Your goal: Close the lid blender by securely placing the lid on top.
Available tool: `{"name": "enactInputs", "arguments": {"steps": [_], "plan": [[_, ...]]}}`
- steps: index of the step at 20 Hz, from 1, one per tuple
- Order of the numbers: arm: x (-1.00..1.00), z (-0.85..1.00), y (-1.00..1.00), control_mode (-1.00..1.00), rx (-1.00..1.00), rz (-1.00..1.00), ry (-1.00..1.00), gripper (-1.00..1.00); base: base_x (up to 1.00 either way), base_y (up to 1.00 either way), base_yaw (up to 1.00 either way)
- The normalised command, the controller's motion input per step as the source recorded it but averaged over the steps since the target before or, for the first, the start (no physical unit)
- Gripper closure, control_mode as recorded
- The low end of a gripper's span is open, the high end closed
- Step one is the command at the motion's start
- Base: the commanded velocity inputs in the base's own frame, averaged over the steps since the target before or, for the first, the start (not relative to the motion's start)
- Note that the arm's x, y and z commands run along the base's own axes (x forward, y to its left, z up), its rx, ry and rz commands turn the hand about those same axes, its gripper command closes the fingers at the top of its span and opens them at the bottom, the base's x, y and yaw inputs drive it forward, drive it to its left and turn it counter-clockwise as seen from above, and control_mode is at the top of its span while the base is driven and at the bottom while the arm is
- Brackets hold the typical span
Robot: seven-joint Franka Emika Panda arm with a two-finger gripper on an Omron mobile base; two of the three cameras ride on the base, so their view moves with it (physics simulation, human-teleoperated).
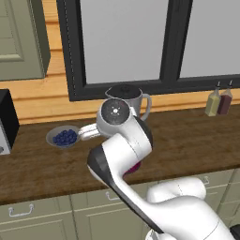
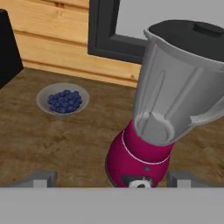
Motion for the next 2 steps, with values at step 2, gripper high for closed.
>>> {"name": "enactInputs", "arguments": {"steps": [2], "plan": [[0.00,0.00,0.00,-1.00,0.00,0.00,0.00,-1.00,0.00,0.00,0.00]]}}
